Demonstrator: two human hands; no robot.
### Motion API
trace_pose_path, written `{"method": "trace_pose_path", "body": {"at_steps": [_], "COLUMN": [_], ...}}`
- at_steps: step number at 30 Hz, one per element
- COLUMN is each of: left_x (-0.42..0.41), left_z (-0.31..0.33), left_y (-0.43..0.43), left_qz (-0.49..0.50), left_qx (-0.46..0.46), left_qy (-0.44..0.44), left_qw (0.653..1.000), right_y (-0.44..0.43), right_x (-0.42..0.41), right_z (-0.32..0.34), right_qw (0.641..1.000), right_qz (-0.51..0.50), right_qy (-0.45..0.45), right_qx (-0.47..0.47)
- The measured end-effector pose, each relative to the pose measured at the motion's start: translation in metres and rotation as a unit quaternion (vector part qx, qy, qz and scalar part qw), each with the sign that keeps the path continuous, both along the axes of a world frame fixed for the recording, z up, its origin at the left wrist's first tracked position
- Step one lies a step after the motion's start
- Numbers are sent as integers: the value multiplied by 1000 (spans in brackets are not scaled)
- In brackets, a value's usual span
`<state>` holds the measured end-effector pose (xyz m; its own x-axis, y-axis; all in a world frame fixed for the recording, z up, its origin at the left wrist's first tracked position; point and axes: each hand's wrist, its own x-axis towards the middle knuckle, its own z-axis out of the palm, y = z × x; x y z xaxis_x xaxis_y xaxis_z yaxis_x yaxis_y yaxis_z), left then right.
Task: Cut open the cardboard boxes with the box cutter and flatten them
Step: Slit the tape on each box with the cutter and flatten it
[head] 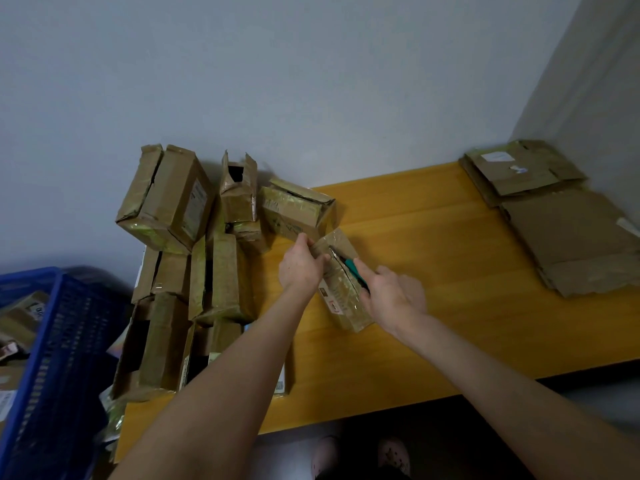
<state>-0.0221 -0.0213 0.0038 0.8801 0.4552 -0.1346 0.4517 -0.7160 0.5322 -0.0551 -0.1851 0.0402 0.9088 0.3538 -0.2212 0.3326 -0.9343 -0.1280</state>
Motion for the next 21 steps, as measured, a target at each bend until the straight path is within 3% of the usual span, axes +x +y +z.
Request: {"method": "trace_pose_path", "body": {"at_steps": [9, 14, 21], "left_x": [-3, 1, -4], "left_z": [-4, -5, -21], "left_y": [3, -4, 11], "left_qz": [16, -20, 78], "left_qx": [-22, -35, -106], "left_qy": [-4, -21, -22], "left_qw": [1000, 999, 991], "right_y": [14, -5, -27], "right_x": [5, -11, -10], "right_z": [1, -8, -13], "right_qw": [998, 992, 999], "right_qz": [-9, -14, 13], "right_qy": [28, 104, 44], "right_qx": [-46, -67, -29]}}
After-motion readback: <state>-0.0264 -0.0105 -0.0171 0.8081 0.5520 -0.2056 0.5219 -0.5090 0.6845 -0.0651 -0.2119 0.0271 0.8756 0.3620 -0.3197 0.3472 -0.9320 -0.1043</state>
